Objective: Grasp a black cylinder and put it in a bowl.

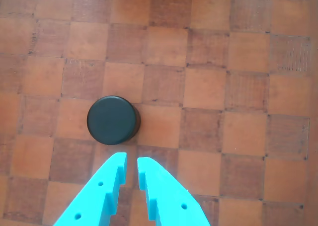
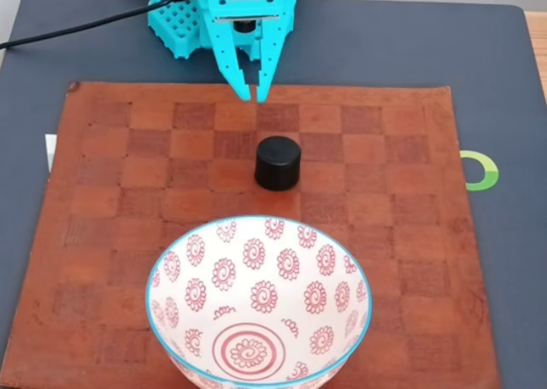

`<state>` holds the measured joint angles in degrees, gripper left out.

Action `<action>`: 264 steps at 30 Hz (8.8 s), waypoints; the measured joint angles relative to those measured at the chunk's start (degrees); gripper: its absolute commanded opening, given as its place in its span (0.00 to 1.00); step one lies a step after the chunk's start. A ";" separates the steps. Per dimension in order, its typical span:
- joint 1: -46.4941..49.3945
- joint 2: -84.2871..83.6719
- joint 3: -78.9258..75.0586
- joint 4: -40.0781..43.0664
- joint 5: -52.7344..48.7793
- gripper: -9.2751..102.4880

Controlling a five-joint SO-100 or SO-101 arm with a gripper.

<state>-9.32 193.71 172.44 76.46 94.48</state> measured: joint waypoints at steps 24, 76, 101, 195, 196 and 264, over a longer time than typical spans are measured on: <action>0.00 -0.09 -2.37 0.09 0.00 0.08; -9.05 -86.48 -53.44 8.00 -1.32 0.33; -12.66 -96.86 -53.35 3.16 0.97 0.34; -8.61 -103.36 -61.08 10.99 1.76 0.21; -8.61 -103.36 -62.23 12.66 1.93 0.21; 1.41 -130.34 -124.45 9.40 -21.80 0.24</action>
<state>-7.91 63.37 47.99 85.87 72.69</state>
